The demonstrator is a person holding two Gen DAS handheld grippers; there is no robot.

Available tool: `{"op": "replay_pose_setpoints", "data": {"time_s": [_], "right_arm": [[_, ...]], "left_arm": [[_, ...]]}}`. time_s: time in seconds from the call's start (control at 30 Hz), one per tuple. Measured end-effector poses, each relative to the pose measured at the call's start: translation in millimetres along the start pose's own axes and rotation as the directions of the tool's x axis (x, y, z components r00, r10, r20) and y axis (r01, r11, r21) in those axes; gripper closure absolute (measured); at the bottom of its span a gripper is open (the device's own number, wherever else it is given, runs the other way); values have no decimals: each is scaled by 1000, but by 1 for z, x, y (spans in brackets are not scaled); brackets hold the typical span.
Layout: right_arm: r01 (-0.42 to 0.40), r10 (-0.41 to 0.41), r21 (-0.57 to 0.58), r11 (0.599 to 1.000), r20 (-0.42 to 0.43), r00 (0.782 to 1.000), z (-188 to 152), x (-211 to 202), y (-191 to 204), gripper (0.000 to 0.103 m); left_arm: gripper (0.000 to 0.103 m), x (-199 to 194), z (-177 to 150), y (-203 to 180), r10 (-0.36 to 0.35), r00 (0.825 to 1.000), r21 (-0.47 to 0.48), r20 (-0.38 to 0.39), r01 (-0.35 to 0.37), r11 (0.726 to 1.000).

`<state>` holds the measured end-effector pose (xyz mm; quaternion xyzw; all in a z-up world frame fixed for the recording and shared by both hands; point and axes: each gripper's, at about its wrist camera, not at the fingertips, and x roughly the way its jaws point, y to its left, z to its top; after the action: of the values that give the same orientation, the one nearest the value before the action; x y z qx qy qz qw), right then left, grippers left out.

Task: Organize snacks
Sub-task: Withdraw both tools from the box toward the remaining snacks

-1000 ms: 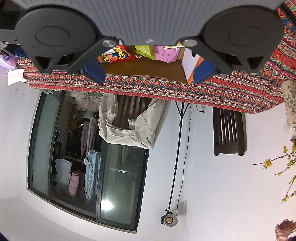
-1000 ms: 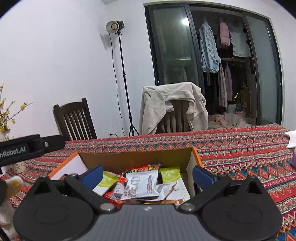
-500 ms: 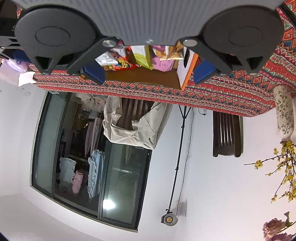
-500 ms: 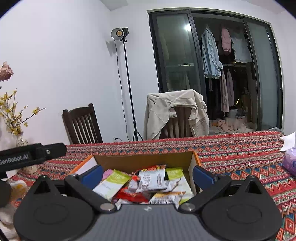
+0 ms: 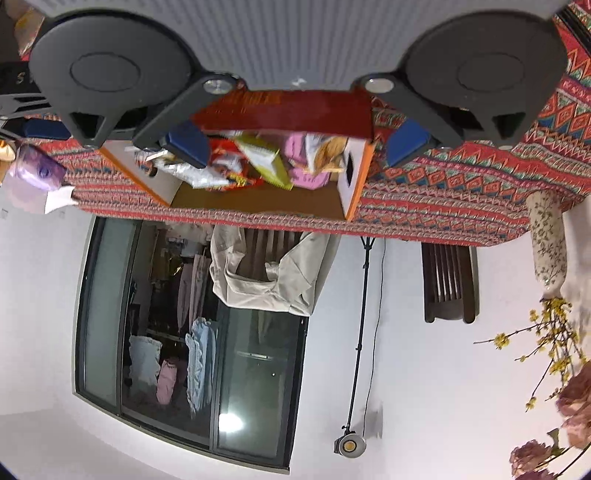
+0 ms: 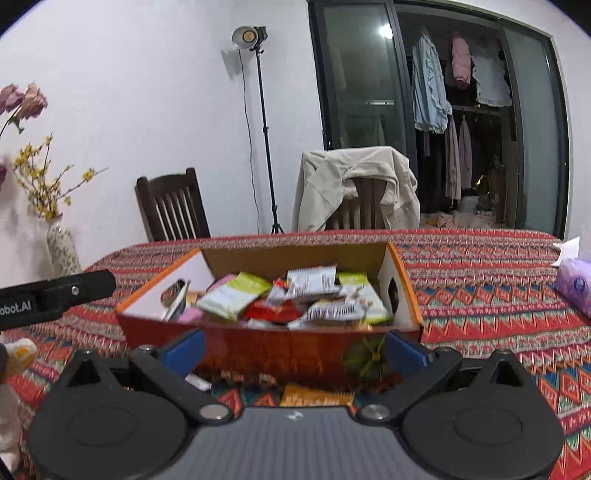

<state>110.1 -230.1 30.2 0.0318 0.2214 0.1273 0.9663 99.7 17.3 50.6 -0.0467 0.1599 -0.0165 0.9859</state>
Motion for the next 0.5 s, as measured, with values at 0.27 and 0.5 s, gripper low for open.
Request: {"op": "replay_pose_setpoints", "data": {"time_s": [0.27, 0.5], "right_arm": [[11, -11, -10, 1000, -71, 997, -30, -7, -1, 0], [14, -15, -9, 1000, -118, 993, -44, -7, -3, 0]], "left_arm": [[0, -5, -32, 22, 22, 998, 5, -66, -22, 1000], [0, 2, -47, 36, 38, 994, -7, -101, -39, 999]]}}
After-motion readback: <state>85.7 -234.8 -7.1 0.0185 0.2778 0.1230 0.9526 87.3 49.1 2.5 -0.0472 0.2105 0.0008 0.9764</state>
